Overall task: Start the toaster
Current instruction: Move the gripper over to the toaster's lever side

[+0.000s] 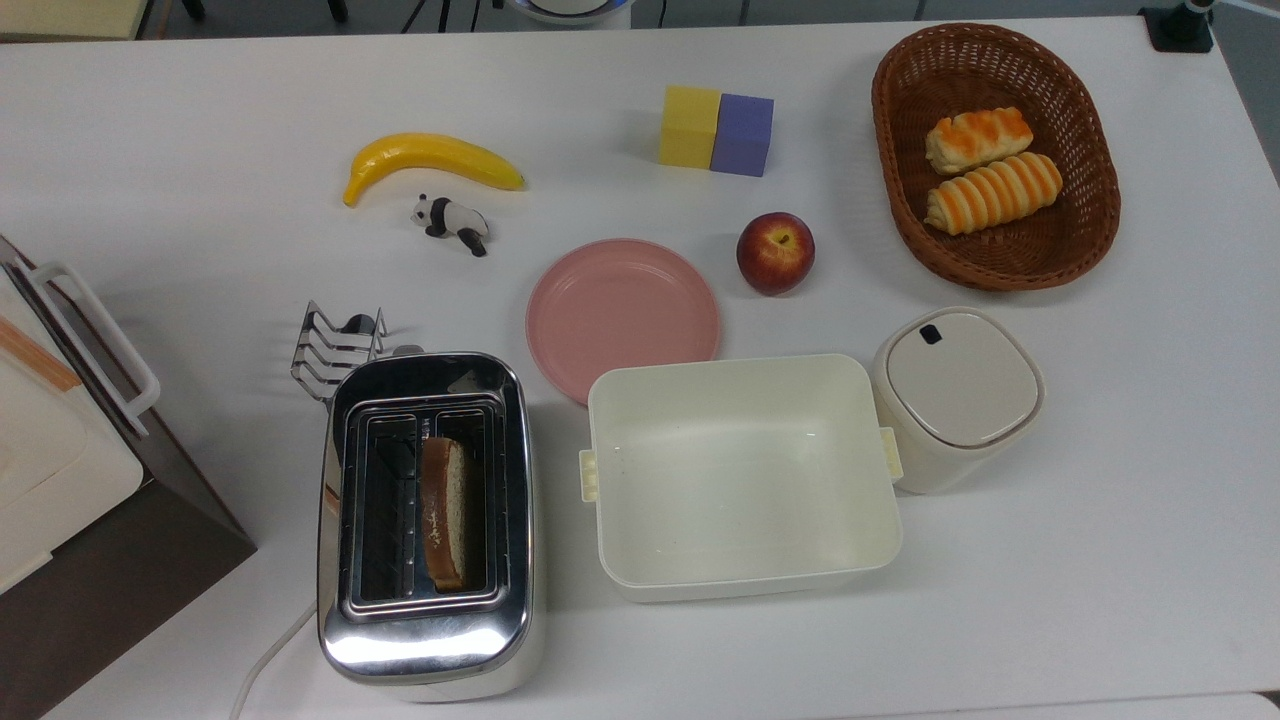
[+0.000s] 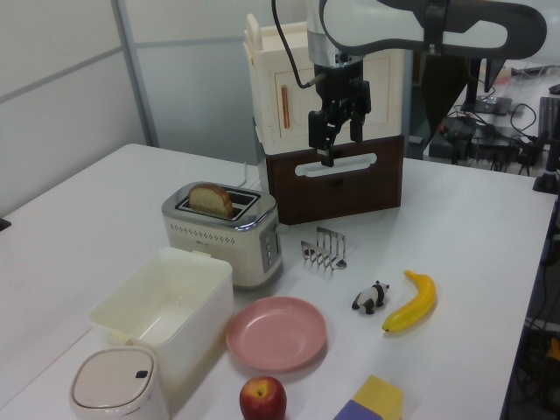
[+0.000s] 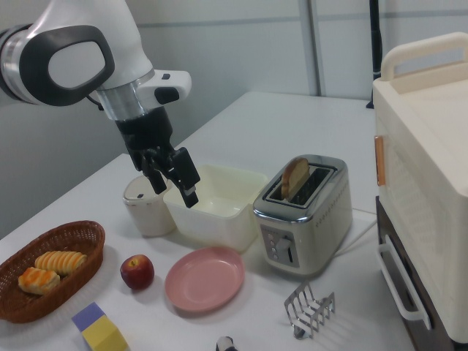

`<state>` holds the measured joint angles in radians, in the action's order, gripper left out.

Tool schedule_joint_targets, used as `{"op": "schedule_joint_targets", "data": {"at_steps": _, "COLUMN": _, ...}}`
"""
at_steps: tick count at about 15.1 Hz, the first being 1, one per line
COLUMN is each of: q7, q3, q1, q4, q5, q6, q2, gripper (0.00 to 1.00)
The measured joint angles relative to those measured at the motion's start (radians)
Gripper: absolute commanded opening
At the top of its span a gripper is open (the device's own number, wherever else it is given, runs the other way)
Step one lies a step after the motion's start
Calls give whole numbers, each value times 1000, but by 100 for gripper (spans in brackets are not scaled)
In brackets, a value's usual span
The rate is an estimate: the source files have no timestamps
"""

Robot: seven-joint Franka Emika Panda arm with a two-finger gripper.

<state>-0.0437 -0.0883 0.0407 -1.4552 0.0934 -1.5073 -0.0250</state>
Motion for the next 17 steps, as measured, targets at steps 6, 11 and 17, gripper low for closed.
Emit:
{"op": "schedule_joint_targets", "data": {"at_steps": 6, "q7": -4, "q3": -24, "q1": -1, "q4": -1, "q5": -19, "q6": -111, "q2": -50, "gripper": 95}}
{"op": "schedule_joint_targets", "data": {"at_steps": 11, "q7": -4, "q3": -28, "q1": -1, "q4": 3, "q5": -21, "q6": -125, "q2": -61, "gripper": 0}}
{"op": "schedule_joint_targets", "data": {"at_steps": 17, "q7": -4, "q3": -28, "q1": -1, "q4": 3, "q5": -22, "q6": -125, "q2": -61, "gripper": 0}}
